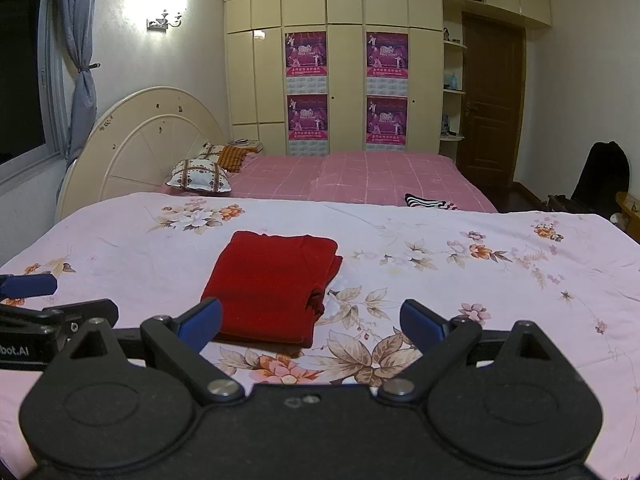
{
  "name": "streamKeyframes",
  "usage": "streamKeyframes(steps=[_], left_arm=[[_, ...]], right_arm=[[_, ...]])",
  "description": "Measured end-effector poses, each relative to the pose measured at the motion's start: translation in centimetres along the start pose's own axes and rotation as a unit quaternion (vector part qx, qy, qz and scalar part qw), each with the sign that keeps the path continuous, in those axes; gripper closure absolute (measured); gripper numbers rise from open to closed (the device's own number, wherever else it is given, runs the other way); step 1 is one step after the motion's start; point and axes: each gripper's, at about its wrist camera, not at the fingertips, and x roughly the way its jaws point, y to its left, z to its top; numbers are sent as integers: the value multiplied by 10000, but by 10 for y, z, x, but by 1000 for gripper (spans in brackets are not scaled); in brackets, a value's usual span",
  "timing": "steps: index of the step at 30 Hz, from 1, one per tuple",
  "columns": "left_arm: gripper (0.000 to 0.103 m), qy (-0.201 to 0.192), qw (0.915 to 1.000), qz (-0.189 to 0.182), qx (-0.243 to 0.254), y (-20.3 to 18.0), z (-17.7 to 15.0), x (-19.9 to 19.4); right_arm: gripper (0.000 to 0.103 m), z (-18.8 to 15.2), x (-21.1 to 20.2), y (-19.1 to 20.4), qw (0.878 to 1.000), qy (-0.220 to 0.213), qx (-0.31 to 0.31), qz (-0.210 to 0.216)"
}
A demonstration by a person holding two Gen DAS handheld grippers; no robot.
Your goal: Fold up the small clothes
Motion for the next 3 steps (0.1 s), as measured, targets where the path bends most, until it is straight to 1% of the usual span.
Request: streamKeyframes(steps=[1, 3], left_arm=[[0, -32, 10000, 26, 8, 0, 0, -1], [0, -14, 10000, -47, 8, -2, 1, -2]], right_arm=[[8, 0, 0, 0, 10000, 1, -4, 7], [8, 0, 0, 0, 10000, -4, -11, 11]])
